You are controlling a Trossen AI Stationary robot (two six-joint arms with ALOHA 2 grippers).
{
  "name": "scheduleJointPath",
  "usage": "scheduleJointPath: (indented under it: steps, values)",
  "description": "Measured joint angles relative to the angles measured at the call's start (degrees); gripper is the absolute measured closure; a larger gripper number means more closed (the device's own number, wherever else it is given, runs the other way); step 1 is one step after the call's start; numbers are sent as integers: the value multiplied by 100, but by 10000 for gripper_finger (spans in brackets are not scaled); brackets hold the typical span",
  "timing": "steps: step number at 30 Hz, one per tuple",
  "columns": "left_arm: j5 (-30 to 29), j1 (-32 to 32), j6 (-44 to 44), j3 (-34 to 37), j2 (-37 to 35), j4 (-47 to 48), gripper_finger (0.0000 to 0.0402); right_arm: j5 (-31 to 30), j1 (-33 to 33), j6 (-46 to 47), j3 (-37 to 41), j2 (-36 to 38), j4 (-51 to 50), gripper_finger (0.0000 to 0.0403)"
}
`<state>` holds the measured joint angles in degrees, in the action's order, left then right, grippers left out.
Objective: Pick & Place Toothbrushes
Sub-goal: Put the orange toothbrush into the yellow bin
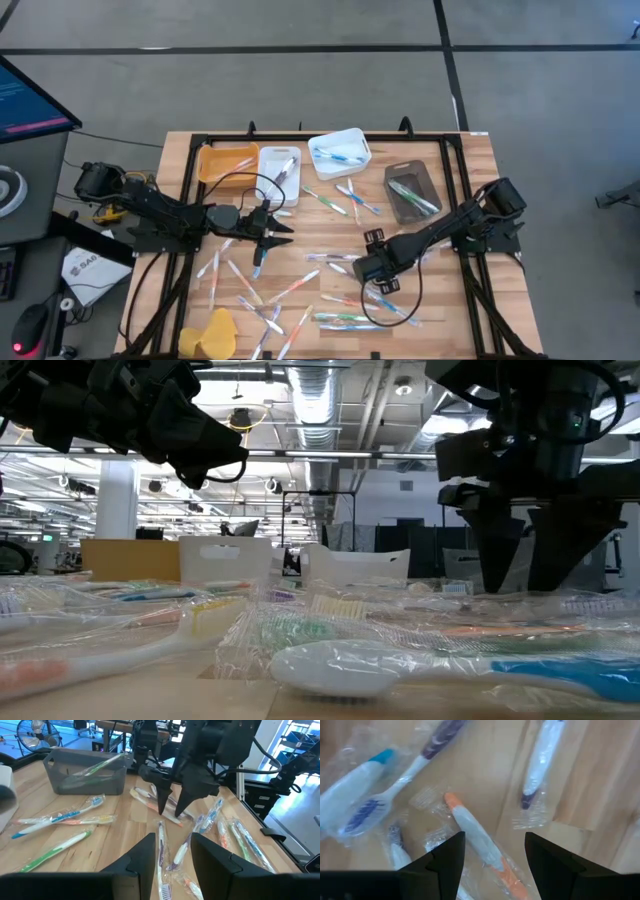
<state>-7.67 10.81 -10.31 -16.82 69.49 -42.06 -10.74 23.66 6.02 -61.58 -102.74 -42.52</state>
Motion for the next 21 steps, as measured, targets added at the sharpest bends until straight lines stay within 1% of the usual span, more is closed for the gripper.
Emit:
scheduleJointPath:
  steps: [3, 12, 21]
  values:
    - [0, -1, -2, 0, -1, 1, 285, 181, -7, 0, 0, -2, 129, 202]
    - [-1, -2, -4, 0, 0, 2, 285, 203, -18, -2, 0, -2, 230, 202]
    - [0, -2, -2, -1, -1, 2, 285, 497, 0, -61, 0, -2, 230, 202]
